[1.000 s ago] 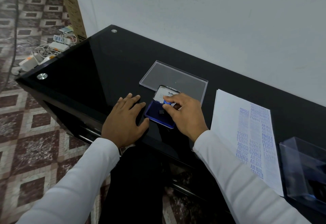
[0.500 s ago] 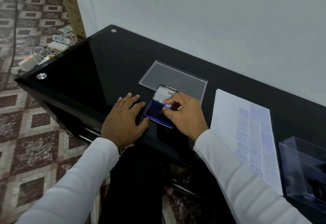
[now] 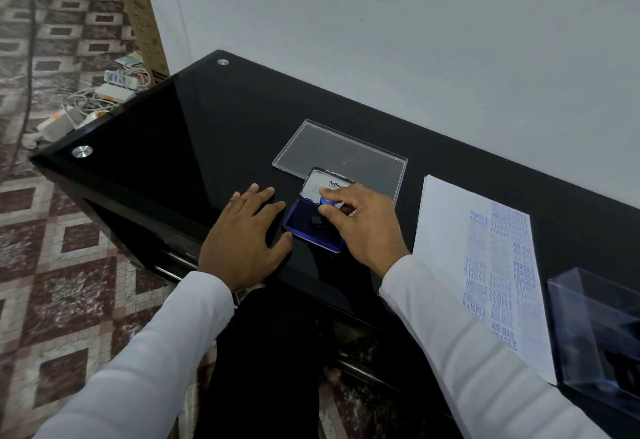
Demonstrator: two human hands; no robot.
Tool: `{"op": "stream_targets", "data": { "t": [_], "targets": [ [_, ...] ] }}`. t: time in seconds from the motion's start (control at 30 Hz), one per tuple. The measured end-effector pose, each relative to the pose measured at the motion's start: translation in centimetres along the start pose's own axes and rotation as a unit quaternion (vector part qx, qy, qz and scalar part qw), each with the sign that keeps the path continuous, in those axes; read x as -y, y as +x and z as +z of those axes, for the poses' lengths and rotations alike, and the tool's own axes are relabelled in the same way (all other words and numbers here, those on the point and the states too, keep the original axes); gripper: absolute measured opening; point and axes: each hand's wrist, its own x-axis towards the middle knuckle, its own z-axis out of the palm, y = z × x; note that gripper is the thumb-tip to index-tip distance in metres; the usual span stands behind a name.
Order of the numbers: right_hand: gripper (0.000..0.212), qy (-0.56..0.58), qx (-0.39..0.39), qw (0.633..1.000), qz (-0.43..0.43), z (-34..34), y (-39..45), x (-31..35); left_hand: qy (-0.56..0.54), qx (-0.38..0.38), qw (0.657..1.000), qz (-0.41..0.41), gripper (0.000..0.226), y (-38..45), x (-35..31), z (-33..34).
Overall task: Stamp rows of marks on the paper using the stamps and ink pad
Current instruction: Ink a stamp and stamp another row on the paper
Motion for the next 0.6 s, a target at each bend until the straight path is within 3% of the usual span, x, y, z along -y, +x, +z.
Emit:
{"op": "stream_targets", "data": {
  "t": [0.37,0.6],
  "targets": [
    [0.015,0.024,0.003,1.0,0.004,-0.15,-0.26,-0.01,-0.004,0.006,1.0,0.001,0.07,0.06,-0.09,-0.22],
    [0.026,0.012,-0.003,1.0,0.001,-0.12,-0.05,-0.12,-0.003,0.006,1.0,0.0,0.069,0.09,0.0,-0.02]
  ]
}}
